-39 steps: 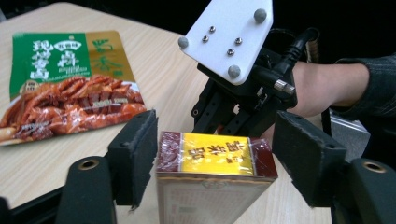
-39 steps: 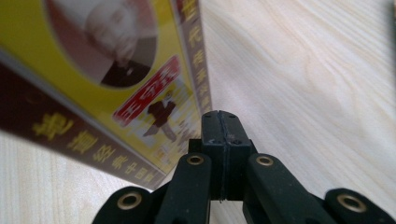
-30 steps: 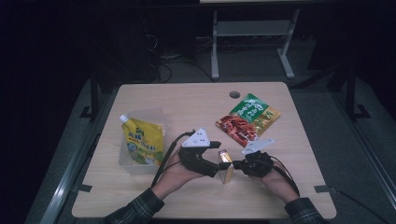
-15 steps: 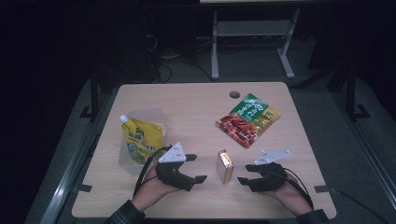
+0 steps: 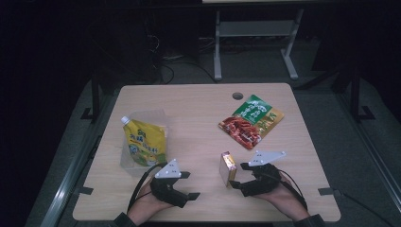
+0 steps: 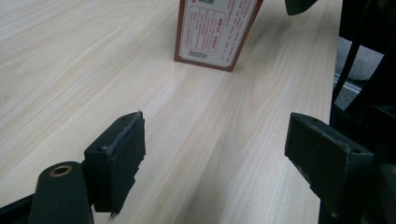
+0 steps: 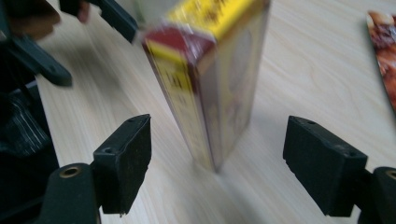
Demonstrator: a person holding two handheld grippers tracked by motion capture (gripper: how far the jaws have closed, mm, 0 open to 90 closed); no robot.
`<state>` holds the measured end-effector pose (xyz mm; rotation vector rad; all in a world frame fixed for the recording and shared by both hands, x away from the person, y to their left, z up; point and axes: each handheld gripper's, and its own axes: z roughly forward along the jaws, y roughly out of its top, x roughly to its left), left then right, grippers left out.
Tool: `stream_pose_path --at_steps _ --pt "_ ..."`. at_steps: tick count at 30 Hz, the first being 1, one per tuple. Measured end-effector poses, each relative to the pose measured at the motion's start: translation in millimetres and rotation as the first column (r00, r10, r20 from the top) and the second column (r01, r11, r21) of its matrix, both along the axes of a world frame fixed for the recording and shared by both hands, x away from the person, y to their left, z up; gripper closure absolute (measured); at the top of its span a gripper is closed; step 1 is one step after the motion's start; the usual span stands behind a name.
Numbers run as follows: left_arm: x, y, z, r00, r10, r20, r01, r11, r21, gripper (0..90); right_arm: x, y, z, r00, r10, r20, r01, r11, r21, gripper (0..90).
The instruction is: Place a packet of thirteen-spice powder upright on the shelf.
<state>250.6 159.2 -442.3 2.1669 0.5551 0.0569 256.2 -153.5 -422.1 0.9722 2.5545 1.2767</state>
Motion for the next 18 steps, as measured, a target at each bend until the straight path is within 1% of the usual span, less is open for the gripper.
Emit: stream_pose_path --at_steps 1,2,4,5,7,8,9,10,11,12,14,15,18 --pt "0.0 -0.9 -0.7 1.0000 0.000 -0.003 0.000 1.0000 -0.002 19.9 0.5 2.7 1.7 1.0000 0.001 -0.002 -0.001 1.000 0.004 22.7" --pt "0.6 -1.7 -2.1 1.0000 -0.004 -0.007 0.004 1.0000 -0.005 19.9 2.6 7.8 4.0 0.9998 0.019 0.011 -0.019 1.000 -0.004 22.3" --pt "1.2 -1.8 -2.3 1.0000 -0.006 -0.005 0.006 1.0000 -0.005 19.8 3.2 9.4 4.8 0.9997 0.020 0.014 -0.020 1.000 -0.005 22.0" --pt "2.3 -1.8 -2.5 1.0000 -0.004 -0.005 0.004 1.0000 -0.008 19.8 5.6 12.6 6.8 0.9995 0.021 0.024 -0.021 1.000 -0.002 21.9" --pt "2.5 -1.9 -2.4 1.0000 -0.002 -0.008 0.002 0.9999 -0.011 19.9 6.4 14.2 8.2 0.9996 0.019 0.022 -0.019 1.000 0.000 21.8" --pt "2.7 -2.1 -2.6 1.0000 -0.002 -0.007 0.002 0.9999 -0.012 19.9 8.6 18.1 9.6 0.9993 0.014 0.035 -0.014 1.000 0.004 21.7" --pt "2.8 -2.2 -2.7 1.0000 -0.002 -0.007 0.002 0.9999 -0.010 19.9 8.6 18.1 9.6 0.9993 0.014 0.035 -0.014 1.000 0.004 21.7" --pt "2.7 -2.6 -3.0 1.0000 -0.001 -0.007 0.001 0.9999 -0.012 19.9 9.5 21.9 10.1 0.9993 0.012 0.035 -0.012 1.000 0.000 21.7" --pt "2.7 -2.8 -3.1 1.0000 -0.001 -0.007 0.001 0.9999 -0.011 19.9 9.5 21.9 10.1 0.9993 0.012 0.035 -0.012 1.000 0.000 21.7" --pt "2.6 -3.5 -3.3 1.0000 -0.005 -0.004 0.005 1.0000 -0.007 19.9 11.5 24.8 8.8 0.9989 0.013 0.045 -0.013 1.000 -0.005 21.7" --pt "2.4 -4.0 -3.3 1.0000 -0.009 -0.004 0.009 0.9999 -0.007 20.0 12.2 27.2 8.5 0.9994 0.008 0.035 -0.008 1.000 -0.006 22.3" --pt "1.9 -4.6 -3.4 0.9999 -0.010 -0.006 0.010 0.9999 -0.007 20.0 13.4 27.9 8.0 0.9991 0.011 0.041 -0.011 1.000 -0.008 23.2" --pt "1.5 -5.7 -4.1 0.9998 -0.020 -0.006 0.020 0.9998 0.001 20.1 14.7 29.7 7.8 0.9993 0.008 0.036 -0.008 1.000 -0.008 24.7"
